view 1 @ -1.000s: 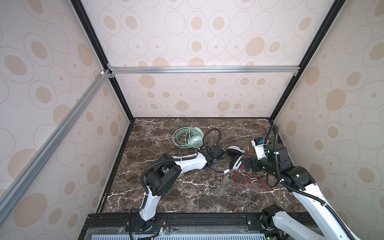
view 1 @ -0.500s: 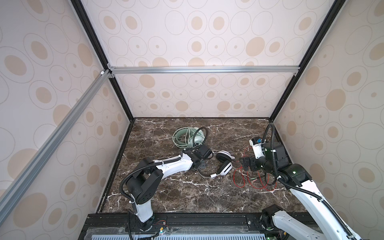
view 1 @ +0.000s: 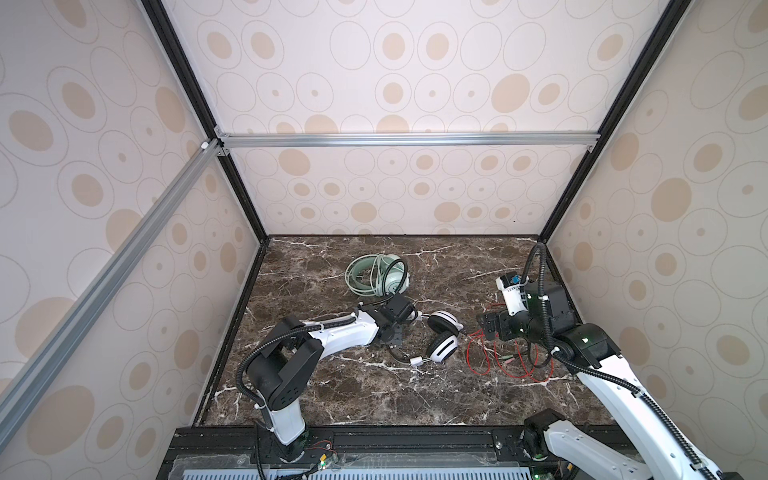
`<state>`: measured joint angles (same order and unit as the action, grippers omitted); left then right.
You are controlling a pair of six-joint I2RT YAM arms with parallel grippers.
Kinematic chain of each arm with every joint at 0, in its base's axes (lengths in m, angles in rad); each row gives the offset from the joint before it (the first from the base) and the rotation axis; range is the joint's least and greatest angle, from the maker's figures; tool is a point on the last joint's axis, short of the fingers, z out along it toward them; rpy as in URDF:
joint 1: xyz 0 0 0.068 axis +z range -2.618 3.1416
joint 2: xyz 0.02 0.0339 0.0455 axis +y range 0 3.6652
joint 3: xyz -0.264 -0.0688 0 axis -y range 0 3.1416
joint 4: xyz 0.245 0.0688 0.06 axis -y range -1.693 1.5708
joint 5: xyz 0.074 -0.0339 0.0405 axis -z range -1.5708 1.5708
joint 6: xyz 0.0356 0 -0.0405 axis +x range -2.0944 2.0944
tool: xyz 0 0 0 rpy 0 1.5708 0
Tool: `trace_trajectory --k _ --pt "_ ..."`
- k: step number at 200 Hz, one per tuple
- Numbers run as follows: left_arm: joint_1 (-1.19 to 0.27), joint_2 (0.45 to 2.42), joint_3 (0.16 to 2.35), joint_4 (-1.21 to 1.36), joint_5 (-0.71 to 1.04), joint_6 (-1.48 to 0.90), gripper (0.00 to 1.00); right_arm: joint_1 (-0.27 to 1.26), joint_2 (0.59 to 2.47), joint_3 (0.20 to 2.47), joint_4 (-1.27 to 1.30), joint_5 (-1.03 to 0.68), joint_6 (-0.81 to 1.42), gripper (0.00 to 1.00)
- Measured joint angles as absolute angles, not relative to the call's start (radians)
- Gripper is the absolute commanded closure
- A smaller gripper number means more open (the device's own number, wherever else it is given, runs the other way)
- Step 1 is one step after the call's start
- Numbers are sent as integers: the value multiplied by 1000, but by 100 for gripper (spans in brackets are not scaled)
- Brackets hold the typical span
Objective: Wrap the headphones
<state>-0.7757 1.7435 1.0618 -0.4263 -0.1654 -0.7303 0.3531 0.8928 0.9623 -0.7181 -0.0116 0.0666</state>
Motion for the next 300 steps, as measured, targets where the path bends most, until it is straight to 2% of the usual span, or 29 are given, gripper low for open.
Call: trace_trajectory --k 14,27,48,118,243,282,300 --pt "-774 1744 1062 -427 -164 -728 68 353 893 962 -719 -18 67 0" --pt "-774 1744 1062 -428 -163 -734 57 353 893 962 -719 -23 67 0" --pt "-777 1742 1062 -434 -161 -749 47 353 893 962 -719 -27 67 0" --pt "-839 1700 1063 -466 -167 -944 43 353 893 962 -718 -28 67 0" --pt "-836 1795 1063 -435 -192 -1032 69 353 877 962 -719 -27 67 0" --pt "-833 1806 1062 -426 -201 -1032 80 353 868 962 -720 -25 66 0" --pt "-828 1806 1060 -424 -207 -1030 90 353 857 962 -725 -24 66 0"
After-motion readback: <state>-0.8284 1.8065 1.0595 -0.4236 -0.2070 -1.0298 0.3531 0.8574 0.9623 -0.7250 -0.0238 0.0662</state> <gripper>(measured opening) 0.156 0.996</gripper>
